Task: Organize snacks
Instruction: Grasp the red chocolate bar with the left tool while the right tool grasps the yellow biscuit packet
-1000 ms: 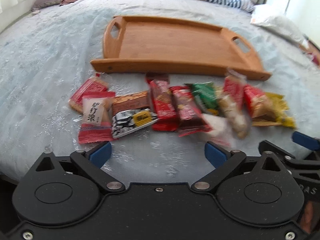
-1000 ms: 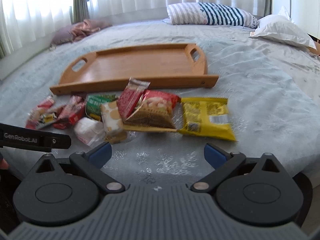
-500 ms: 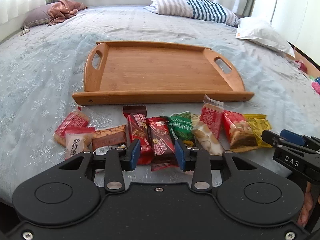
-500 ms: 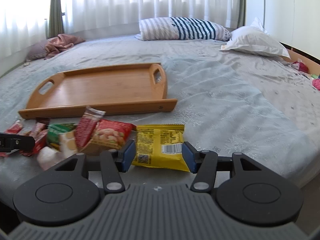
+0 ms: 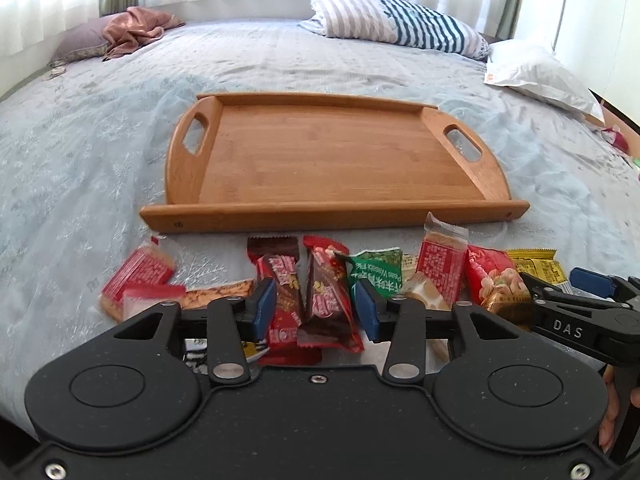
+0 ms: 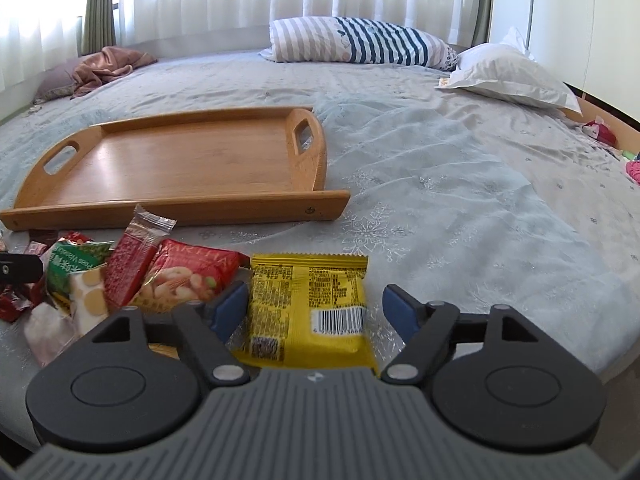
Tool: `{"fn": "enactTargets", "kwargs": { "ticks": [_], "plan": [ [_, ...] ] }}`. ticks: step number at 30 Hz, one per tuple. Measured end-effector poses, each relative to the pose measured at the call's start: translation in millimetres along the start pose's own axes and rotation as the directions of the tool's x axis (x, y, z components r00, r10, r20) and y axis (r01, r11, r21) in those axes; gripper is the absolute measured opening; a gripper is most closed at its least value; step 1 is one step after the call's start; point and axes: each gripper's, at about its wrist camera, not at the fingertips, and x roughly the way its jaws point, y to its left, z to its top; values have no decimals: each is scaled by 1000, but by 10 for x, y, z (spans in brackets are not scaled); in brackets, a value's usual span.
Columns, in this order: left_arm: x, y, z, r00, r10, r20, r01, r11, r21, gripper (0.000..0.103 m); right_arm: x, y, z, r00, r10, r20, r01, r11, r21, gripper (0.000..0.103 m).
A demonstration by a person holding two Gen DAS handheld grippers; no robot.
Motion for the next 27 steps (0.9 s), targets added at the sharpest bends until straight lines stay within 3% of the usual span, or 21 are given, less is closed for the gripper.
{"fn": "enactTargets", "kwargs": {
  "ticks": [3, 6, 10, 14, 19, 23, 27],
  "plan": [
    [77, -19, 16, 1000, 1, -9, -1, 1000, 7, 42, 62, -16, 11, 1000, 13, -17, -13, 1000, 13, 85],
    [101, -49, 34, 1000, -2, -6, 2, 999, 32, 34, 87, -26, 5, 999, 23, -25, -23, 999, 23, 85],
    [75, -74, 31, 999, -29, -12, 30, 998, 61, 22, 68, -27, 1, 999, 34, -21, -33, 999, 28, 66],
    [97, -70, -3, 999, -35, -26, 37, 997, 71, 23, 46, -28, 4, 999, 44, -16, -44, 999, 32, 58],
    [183, -100, 2, 1000, -22, -17, 23, 996, 86, 24, 44, -6, 12, 998, 55, -15, -55, 998, 31, 58],
    [278, -52, 8, 998, -43, -50, 45, 998, 32, 23, 24, 11, 10, 998, 59, -8, -58, 998, 32, 57],
    [172, -56, 31, 999, -43, -18, 44, 998, 40, 22, -49, -27, 37, 998, 56, 23, -58, 997, 54, 56]
  ]
}}
